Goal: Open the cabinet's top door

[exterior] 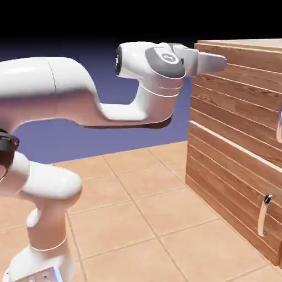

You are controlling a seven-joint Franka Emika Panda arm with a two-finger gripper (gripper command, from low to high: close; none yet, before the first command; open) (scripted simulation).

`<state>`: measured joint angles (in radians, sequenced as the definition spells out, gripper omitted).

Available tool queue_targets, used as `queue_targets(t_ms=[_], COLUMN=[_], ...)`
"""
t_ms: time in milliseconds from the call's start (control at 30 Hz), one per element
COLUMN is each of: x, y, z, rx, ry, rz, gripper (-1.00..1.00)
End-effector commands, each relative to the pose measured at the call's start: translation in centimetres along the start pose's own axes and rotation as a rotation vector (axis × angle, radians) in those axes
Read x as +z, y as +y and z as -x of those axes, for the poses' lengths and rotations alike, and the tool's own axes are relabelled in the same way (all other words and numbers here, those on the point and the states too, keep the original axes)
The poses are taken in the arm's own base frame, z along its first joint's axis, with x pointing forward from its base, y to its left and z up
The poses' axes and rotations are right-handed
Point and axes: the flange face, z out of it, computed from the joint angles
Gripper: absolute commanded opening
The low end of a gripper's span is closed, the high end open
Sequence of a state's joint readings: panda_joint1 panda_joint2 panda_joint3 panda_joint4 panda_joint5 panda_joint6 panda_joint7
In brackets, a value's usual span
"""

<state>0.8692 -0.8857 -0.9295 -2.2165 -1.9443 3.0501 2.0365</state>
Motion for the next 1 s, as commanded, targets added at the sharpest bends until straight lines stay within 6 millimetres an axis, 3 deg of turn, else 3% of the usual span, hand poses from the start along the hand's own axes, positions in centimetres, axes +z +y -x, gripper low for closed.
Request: queue_targets(t_ms=[0, 367, 700, 733, 900, 933, 967], x=[0.3, 4.3, 9.3, 9.3, 14.3, 14.3, 14.3], y=[0.6, 9.1, 18.6, 18.6, 18.7, 18.7, 18.7], z=[-0.2, -1.0, 1.3, 1.3, 1.0, 1.0, 1.0], rx=[0.003, 0.028, 0.027, 0.027, 0.027, 0.027, 0.027], ry=[0.007, 0.061, 0.063, 0.063, 0.063, 0.063, 0.063], rz=[-0.003, -0.015, 0.011, 0.011, 0.011, 0.011, 0.011], gripper=[0.0, 0.0, 0.0, 0.0, 0.0, -1.0, -1.0])
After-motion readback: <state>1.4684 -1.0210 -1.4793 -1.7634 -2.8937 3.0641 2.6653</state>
